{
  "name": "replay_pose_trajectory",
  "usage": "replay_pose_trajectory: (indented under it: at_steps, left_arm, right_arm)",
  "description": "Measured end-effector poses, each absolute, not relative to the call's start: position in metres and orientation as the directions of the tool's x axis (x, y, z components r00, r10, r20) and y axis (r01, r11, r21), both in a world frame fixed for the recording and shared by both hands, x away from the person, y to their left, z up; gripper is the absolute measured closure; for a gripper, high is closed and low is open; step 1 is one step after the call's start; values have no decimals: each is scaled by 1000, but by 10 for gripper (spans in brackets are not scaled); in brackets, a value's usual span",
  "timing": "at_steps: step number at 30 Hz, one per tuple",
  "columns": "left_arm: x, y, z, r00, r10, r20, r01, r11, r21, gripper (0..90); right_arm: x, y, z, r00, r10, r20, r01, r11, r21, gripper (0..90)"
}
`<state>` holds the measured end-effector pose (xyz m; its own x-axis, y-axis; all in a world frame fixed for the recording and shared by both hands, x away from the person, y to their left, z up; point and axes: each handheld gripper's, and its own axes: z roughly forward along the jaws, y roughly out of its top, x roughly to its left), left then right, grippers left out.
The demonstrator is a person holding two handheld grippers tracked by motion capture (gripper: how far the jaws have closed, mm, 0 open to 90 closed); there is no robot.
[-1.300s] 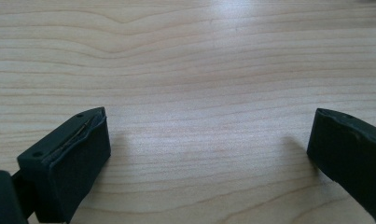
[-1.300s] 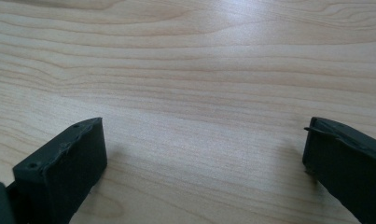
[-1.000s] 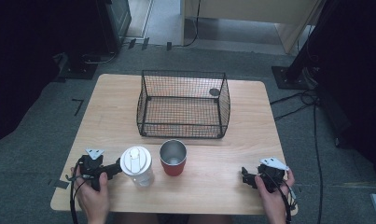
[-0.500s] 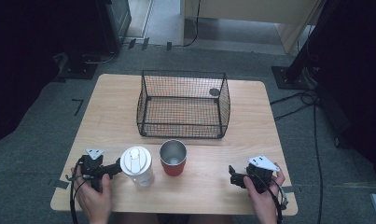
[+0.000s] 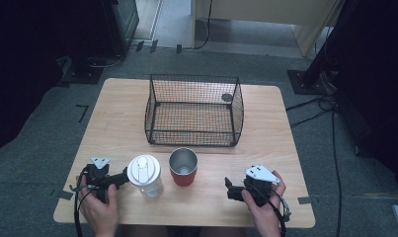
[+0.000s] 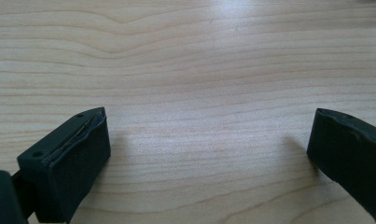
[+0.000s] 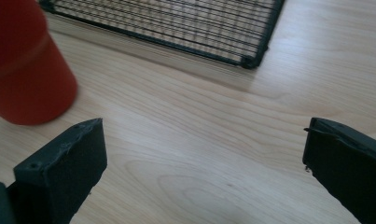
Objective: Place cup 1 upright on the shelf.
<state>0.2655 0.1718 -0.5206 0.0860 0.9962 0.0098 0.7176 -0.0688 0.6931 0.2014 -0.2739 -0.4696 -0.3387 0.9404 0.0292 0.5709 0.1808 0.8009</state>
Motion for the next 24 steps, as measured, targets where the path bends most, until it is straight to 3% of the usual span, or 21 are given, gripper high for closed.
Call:
replay_pose_trajectory:
  at_steps: [24]
  left_arm:
    - [265,172,-521,86,996,10,718,-69,693,1]
  right_arm:
    - [201,-195,-461,-501,862,73,508,225,831,0]
